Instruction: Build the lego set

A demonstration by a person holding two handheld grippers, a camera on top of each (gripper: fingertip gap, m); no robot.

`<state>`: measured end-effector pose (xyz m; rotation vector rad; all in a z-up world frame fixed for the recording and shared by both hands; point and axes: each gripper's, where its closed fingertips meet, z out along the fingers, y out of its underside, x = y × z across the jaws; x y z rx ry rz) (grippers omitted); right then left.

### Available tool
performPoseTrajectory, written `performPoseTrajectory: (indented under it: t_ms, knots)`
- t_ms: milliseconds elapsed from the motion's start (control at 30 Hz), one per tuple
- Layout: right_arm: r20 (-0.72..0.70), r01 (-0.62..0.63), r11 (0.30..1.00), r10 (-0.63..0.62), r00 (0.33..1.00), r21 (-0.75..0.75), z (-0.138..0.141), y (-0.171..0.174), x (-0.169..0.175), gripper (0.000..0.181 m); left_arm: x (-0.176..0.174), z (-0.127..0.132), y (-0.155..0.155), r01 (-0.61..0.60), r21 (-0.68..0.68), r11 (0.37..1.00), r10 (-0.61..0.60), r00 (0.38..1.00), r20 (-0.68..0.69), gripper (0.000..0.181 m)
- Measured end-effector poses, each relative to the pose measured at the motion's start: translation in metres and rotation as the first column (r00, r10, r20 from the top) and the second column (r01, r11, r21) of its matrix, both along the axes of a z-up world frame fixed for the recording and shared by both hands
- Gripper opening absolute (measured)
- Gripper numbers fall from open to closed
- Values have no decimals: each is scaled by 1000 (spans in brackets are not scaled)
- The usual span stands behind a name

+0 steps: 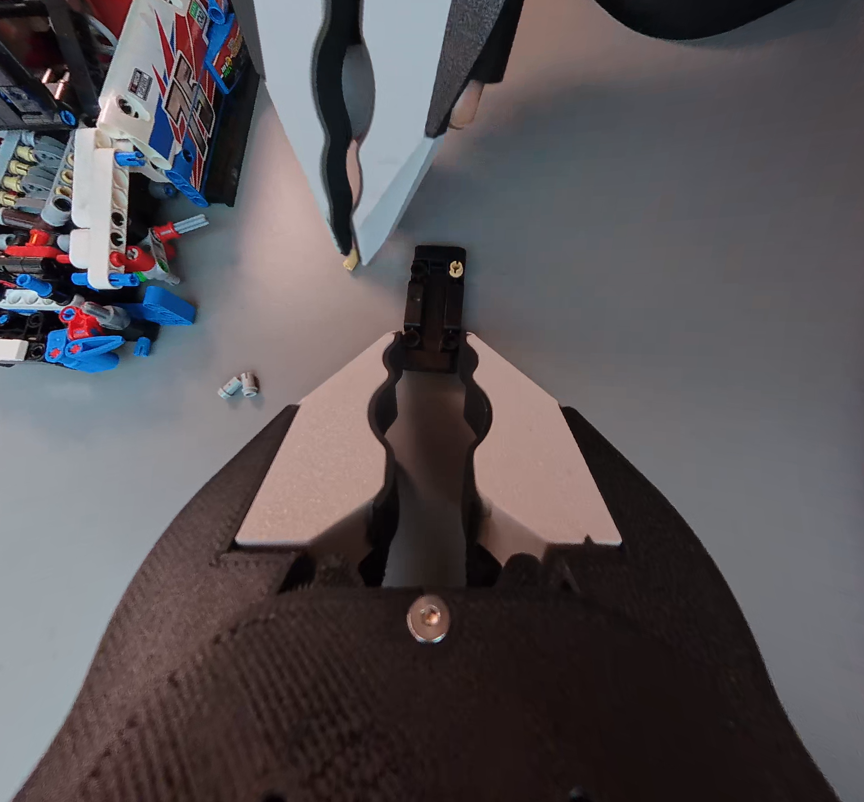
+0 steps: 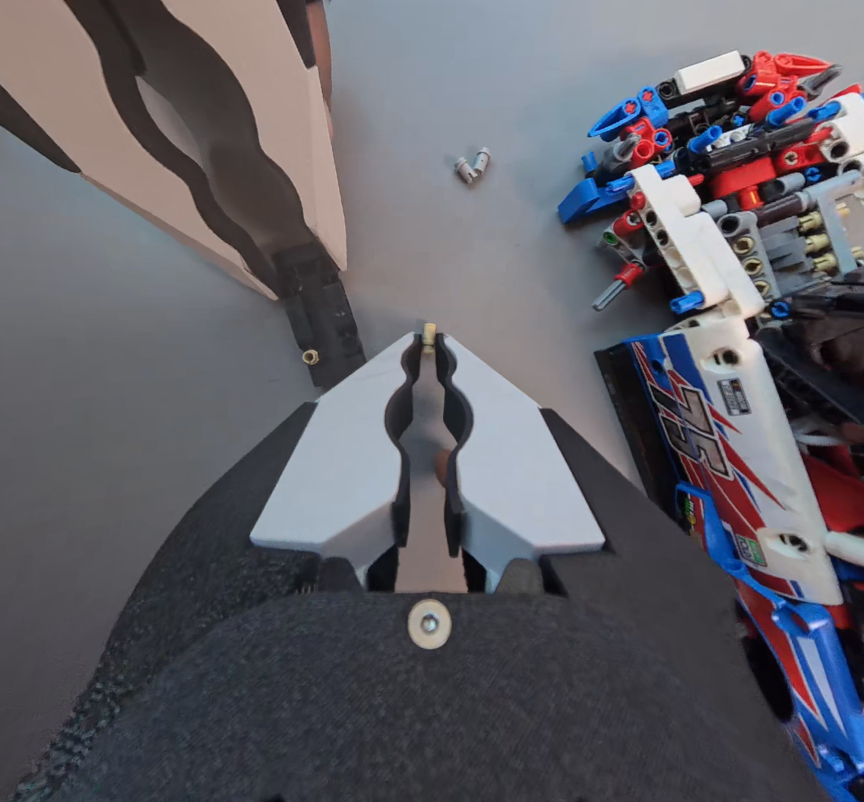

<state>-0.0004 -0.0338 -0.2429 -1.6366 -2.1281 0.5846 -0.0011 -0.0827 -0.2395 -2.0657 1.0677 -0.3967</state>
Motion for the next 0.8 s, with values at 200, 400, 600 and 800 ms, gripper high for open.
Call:
performPoseTrajectory:
  t_ms: [200, 400, 600, 800]
  knots:
    - [-187, -154, 987, 159, 970, 40, 38, -29, -11, 2, -2, 40, 5, -40, -113, 993, 78, 929, 361, 24]
    - [-290, -217, 951, 275, 917, 218, 69, -52, -14, 2, -2, 71, 1, 53, -243, 969, 118, 762, 637, 10]
    - [-440, -226, 945, 312, 842, 237, 105, -68, -9, 2, 2, 105, -12, 223, -254, 941, 90, 561, 823, 2]
    - [-650, -218, 949, 316, 691, 229, 153, -89, -7, 2, 2, 153, -34, 431, -124, 894, 14, 250, 968, 1]
